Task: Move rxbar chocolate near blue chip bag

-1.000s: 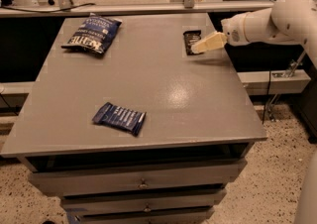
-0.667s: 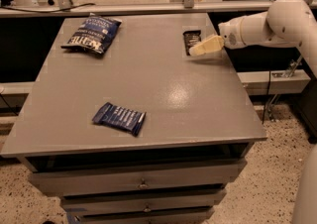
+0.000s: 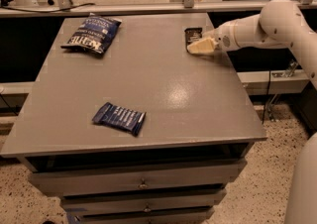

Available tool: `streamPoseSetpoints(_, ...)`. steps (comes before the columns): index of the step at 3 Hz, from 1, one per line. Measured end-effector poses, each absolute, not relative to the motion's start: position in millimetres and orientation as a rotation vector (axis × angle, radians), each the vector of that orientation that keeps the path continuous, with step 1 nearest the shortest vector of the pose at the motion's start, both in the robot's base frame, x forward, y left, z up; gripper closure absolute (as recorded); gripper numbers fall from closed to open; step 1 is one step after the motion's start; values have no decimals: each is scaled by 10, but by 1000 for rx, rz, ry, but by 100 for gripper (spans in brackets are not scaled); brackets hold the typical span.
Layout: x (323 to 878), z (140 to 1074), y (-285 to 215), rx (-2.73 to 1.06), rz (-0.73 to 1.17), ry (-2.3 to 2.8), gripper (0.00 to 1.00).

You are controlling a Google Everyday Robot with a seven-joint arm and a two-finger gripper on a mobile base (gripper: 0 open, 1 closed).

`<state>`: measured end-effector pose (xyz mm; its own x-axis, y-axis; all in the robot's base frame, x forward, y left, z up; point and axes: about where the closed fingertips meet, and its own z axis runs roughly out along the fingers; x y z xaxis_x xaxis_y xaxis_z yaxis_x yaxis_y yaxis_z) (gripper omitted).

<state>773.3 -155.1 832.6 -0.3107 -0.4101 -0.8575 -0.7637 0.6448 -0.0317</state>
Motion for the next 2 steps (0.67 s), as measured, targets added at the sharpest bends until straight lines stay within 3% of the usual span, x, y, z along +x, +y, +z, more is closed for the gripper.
streamPoseSetpoints(2, 7717, 8454, -1464, -945, 511, 1938, 88)
